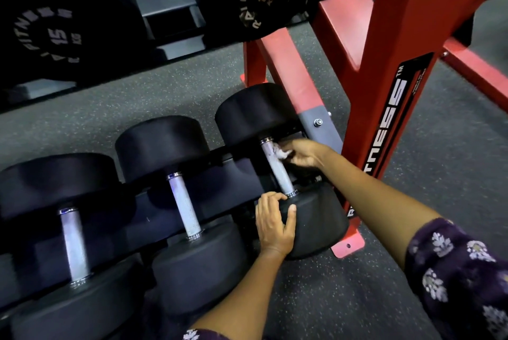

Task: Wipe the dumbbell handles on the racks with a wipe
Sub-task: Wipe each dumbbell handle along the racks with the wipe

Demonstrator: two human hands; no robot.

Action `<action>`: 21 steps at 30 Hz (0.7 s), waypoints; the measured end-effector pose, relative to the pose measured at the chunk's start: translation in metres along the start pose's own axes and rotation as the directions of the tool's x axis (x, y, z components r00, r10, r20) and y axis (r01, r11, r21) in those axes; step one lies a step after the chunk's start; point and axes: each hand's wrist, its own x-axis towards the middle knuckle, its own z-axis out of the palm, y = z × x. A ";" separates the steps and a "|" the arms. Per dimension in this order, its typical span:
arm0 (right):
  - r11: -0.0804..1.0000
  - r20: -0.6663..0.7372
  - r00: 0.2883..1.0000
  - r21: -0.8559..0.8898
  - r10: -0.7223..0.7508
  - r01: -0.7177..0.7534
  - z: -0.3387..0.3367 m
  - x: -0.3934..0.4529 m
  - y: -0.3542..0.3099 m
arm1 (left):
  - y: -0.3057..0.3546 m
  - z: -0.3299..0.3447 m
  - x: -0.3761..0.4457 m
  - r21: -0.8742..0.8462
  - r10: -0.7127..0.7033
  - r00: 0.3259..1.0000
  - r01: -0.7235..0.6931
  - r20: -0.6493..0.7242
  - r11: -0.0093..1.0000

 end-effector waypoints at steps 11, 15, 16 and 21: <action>0.606 -0.166 0.726 -0.688 -0.667 0.400 0.022 -0.013 0.020 | 0.001 0.000 0.001 -0.008 0.017 1.000 -0.017 -0.005 1.000; 0.308 0.014 0.747 -0.906 -0.664 0.290 0.013 -0.026 0.038 | 0.001 0.000 0.000 -0.004 0.023 1.000 -0.023 -0.001 1.000; 0.267 0.041 0.760 -0.923 -0.649 0.277 0.016 -0.026 0.035 | 0.001 0.000 0.001 -0.004 0.020 1.000 -0.020 0.000 1.000; 0.288 -0.027 0.665 -0.914 -0.746 0.286 0.040 -0.016 0.020 | 0.000 0.001 0.002 -0.004 0.019 1.000 -0.019 0.004 1.000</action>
